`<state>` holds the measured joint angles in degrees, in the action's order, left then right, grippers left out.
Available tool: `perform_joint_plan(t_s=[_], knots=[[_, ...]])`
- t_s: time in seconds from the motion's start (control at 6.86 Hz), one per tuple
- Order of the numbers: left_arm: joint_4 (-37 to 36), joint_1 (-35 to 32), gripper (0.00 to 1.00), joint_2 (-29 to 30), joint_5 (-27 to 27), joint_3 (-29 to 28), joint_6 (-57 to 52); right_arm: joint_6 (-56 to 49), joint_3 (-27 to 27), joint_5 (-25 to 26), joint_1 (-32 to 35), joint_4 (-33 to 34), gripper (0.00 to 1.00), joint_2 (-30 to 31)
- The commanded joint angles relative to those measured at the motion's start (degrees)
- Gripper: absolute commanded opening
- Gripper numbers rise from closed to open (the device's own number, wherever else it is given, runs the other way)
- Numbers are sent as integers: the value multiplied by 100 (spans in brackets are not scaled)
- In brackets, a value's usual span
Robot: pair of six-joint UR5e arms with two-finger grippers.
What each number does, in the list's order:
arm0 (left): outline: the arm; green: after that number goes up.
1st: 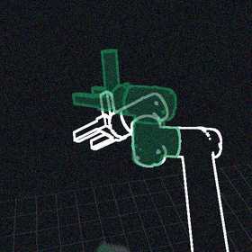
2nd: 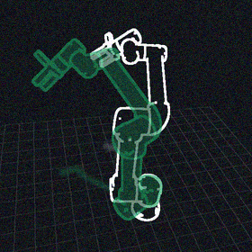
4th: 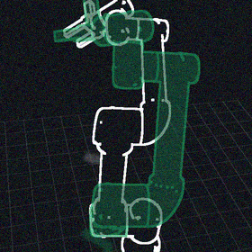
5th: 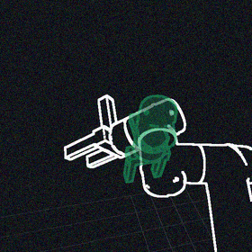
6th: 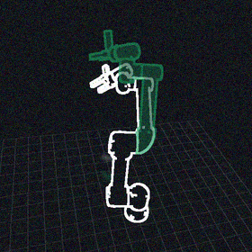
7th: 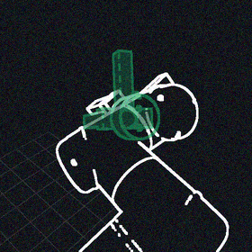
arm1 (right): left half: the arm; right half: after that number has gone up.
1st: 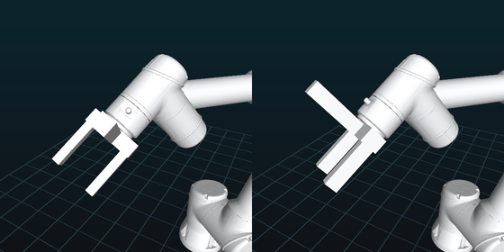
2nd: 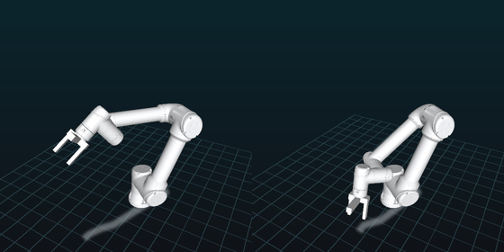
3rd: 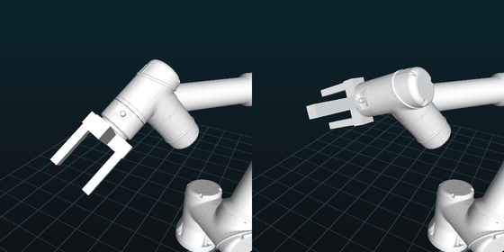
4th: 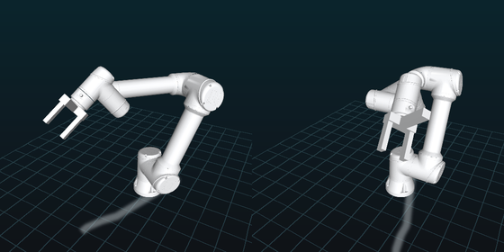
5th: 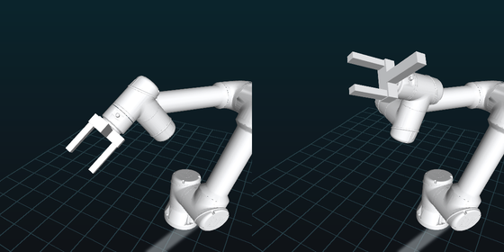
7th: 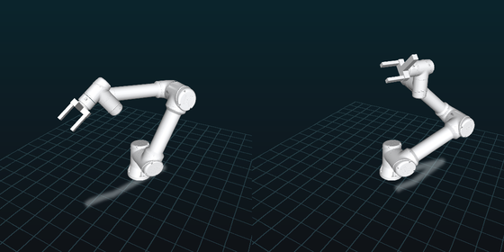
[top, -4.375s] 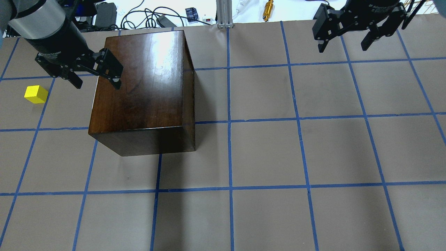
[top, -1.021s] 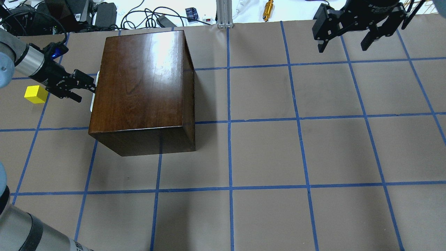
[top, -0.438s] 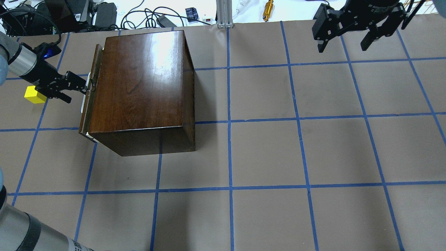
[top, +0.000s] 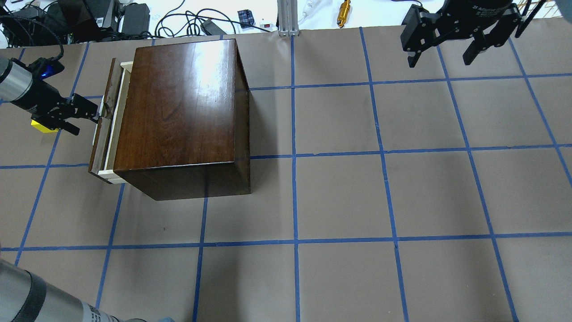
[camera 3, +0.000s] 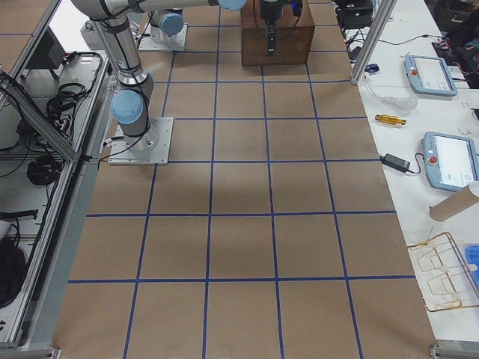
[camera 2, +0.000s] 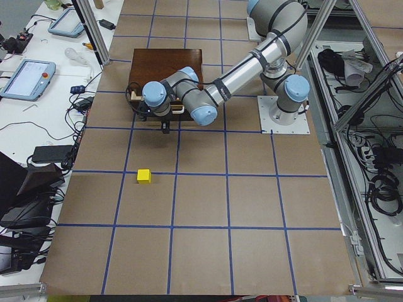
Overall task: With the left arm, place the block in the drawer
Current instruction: 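Pull the drawer outward with the left gripper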
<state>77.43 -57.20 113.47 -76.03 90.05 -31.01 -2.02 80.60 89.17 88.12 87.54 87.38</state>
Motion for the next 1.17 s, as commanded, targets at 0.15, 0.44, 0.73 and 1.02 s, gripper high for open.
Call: perform_joint_plan(t_s=[0.15,0.44,0.73,1.02], knots=[[0,139,100,0,1,4,-28,0,0,4,-5,0,100,7],[-9,148,100,0,-8,-14,-46,0,0,4,-5,0,100,7],[0,261,100,8,1,-23,-72,0,0,4,3,0,100,-1],[0,359,100,26,1,-40,-125,0,0,4,3,0,100,-1]])
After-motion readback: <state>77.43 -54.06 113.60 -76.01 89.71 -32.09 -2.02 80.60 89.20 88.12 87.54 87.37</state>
